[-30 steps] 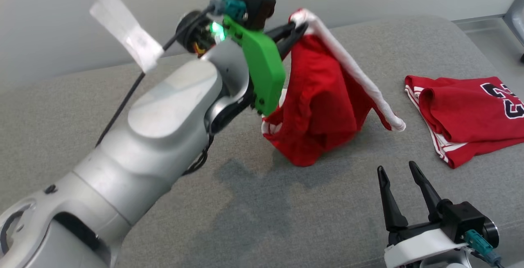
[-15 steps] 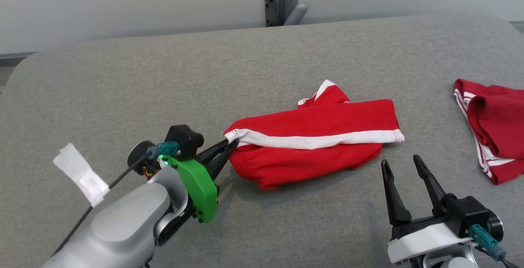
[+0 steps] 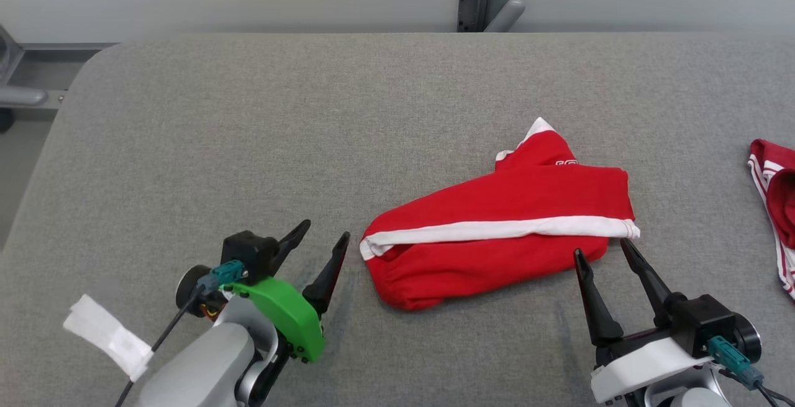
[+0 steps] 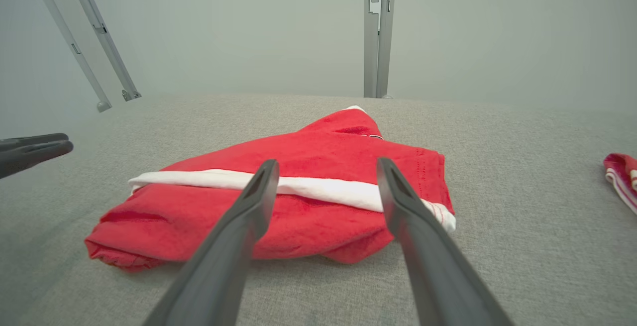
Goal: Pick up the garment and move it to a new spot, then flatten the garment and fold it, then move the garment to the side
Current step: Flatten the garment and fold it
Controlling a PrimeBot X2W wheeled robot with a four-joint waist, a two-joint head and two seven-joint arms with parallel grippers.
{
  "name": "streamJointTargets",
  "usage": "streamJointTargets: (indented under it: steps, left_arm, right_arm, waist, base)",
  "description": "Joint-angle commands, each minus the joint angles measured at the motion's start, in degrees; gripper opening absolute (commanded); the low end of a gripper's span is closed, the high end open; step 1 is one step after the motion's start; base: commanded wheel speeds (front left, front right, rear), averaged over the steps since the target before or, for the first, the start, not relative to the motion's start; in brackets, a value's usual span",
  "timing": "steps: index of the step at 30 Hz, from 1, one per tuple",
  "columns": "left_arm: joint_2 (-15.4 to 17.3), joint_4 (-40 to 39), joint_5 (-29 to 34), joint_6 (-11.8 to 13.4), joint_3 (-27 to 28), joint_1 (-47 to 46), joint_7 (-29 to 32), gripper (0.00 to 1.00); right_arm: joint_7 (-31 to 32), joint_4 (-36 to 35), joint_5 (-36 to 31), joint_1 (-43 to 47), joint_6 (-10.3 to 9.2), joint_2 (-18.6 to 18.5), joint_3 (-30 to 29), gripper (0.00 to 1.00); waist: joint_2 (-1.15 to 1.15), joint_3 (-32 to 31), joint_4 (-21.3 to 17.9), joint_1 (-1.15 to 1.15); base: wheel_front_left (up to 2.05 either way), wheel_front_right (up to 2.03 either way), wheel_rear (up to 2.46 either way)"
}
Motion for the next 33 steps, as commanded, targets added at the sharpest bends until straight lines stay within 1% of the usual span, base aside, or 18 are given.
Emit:
streamJointTargets:
  steps: [1, 2, 3, 6, 7, 10, 12, 16, 20, 24, 27, 33]
  left_arm:
    - [-0.3, -1.3, 1.8, 1.0, 2.2, 2.6, -0.2, 1.00]
    - [-0.5, -2.7, 2.8, 1.9, 4.5, 4.2, -0.2, 1.00]
    - [-1.2, -6.1, 5.9, 3.6, 9.5, 7.2, -0.2, 1.00]
    - [-2.9, -11.5, 11.4, 5.8, 17.0, 12.7, -0.2, 1.00]
    - [-2.9, -11.5, 11.4, 5.8, 17.0, 12.7, -0.2, 1.00]
    - [-4.9, -17.0, 18.6, 6.9, 23.0, 18.2, -0.2, 1.00]
    - [-6.3, -19.8, 22.6, 6.8, 26.4, 21.5, -0.2, 1.00]
    - [-9.2, -22.5, 28.4, 4.8, 31.2, 26.4, -0.3, 1.00]
    - [-11.6, -22.8, 32.6, 2.2, 34.1, 28.6, -0.3, 1.00]
    - [-13.2, -22.0, 35.6, -0.3, 36.0, 29.2, -0.3, 1.00]
    - [-14.0, -21.5, 37.1, -1.7, 37.5, 29.3, -0.3, 1.00]
    - [-15.1, -20.9, 39.6, -3.5, 39.1, 29.5, -0.3, 1.00]
  right_arm:
    - [-0.2, 0.3, 0.3, -0.5, -0.07, -0.5, -0.1, 1.00]
    - [-0.2, 0.7, 0.4, -0.5, -0.07, -0.8, -0.1, 1.00]
    - [-0.2, 1.7, 0.3, -0.5, -0.07, -1.3, -0.8, 1.00]
    - [-0.2, 3.9, -0.3, -0.9, -0.07, -2.0, -2.5, 1.00]
    - [-0.2, 3.9, -0.3, -0.9, -0.07, -2.0, -2.5, 1.00]
    - [-0.2, 6.9, -0.6, -1.9, -0.07, -2.3, -5.1, 1.00]
    - [-0.2, 9.2, -0.3, -2.9, -0.07, -2.1, -7.0, 1.00]
    - [-0.2, 14.1, 2.5, -5.5, -0.07, -2.0, -9.9, 1.00]
    - [-0.2, 18.2, 8.8, -7.9, -0.07, -2.5, -11.1, 1.00]
    - [-0.2, 22.2, 16.0, -9.8, -0.07, -3.8, -9.8, 1.00]
    - [-0.2, 24.5, 20.9, -10.9, -0.07, -4.8, -8.0, 1.00]
    - [-0.2, 26.3, 25.3, -12.4, -0.07, -6.2, -5.4, 1.00]
  waist:
    - [0.00, -0.3, 0.4, 0.00]
    - [0.00, -0.3, 0.6, 0.00]
    - [0.00, -0.3, 1.1, 0.00]
    - [0.00, -0.3, 1.7, 0.00]
    - [0.00, -0.3, 1.7, 0.00]
    - [0.00, -0.3, 2.3, 0.00]
    - [0.00, -0.2, 2.6, 0.00]
    - [0.00, 0.4, 3.5, 0.00]
    - [0.00, 1.2, 4.3, 0.00]
    - [0.00, 1.7, 4.8, 0.00]
    - [0.00, 1.8, 5.0, 0.00]
    - [0.00, 2.0, 4.9, 0.00]
  base:
    - [0.00, 0.00, 0.00]
    - [0.00, 0.00, 0.00]
    - [0.00, 0.00, 0.00]
    - [0.00, 0.00, 0.00]
    - [0.00, 0.00, 0.00]
    - [0.00, 0.00, 0.00]
    - [0.00, 0.00, 0.00]
    - [0.00, 0.00, 0.00]
    - [0.00, 0.00, 0.00]
    - [0.00, 0.00, 0.00]
    - [0.00, 0.00, 0.00]
    - [0.00, 0.00, 0.00]
